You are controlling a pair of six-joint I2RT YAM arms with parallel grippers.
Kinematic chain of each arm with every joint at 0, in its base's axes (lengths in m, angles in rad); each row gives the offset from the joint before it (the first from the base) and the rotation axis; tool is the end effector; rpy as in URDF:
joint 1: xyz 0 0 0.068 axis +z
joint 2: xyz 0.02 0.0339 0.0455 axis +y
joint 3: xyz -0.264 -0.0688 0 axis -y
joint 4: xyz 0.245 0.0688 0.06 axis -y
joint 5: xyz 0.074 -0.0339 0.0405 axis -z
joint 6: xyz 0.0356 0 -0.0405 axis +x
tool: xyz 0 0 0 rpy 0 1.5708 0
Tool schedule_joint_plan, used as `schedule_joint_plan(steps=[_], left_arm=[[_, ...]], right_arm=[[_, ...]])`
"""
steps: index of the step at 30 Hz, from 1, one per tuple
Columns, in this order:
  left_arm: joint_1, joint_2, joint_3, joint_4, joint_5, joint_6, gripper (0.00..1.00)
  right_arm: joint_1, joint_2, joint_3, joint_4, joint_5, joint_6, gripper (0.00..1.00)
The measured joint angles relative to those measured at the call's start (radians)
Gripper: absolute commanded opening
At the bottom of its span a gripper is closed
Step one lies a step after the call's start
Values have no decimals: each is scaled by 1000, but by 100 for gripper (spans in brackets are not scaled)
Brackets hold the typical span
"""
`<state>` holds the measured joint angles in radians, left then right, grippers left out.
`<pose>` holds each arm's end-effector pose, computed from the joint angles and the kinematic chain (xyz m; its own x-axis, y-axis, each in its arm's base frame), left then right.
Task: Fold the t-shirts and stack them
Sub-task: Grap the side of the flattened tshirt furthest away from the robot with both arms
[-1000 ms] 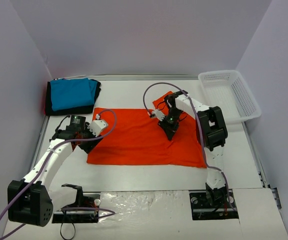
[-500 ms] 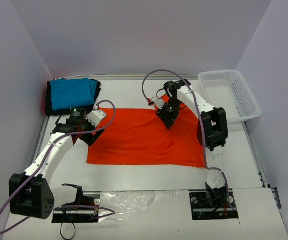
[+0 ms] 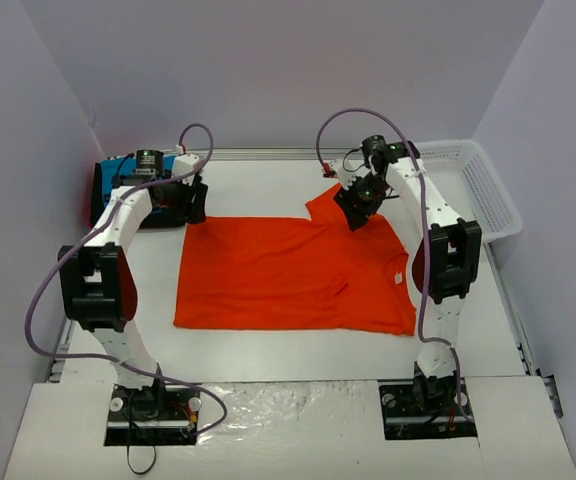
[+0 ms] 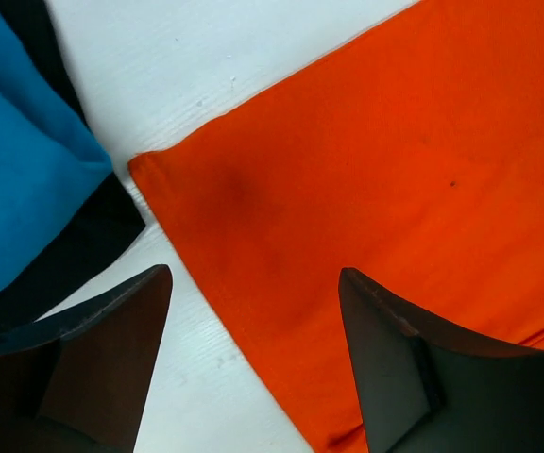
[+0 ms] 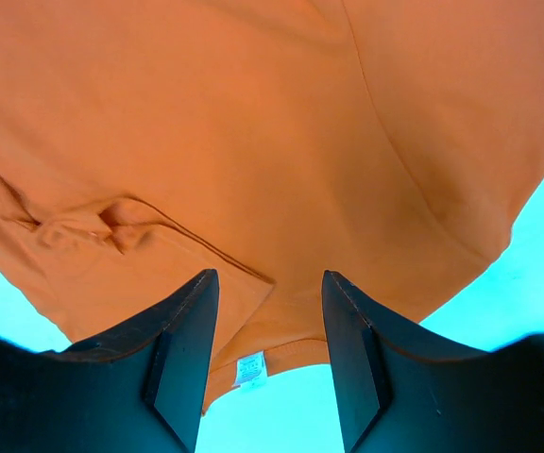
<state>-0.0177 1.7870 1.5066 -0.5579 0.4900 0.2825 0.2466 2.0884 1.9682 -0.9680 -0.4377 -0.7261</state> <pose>0.3988 -0.0238 0.2828 -0.6219 0.2570 -0.7398 0.5244 0.8382 -0.1496 0.4331 0.1246 0.2790 -0.3689 -0.7130 -0.5963 -0.8783 0.4773 -0.0274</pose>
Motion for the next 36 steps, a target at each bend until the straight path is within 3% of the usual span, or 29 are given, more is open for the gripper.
schedule_joint_plan(steps=[8,17,36], left_arm=[[51,201,102,-62,139,39,66],[49,383,256,-149,130,206,63],[50,444,308,-85,76,191,63]], right_arm=[[-34,82,-20,5,-8,-4,44],[-30,135,-20,8,-12,-3,44],[-16,171,-21,8,-14,-3,44]])
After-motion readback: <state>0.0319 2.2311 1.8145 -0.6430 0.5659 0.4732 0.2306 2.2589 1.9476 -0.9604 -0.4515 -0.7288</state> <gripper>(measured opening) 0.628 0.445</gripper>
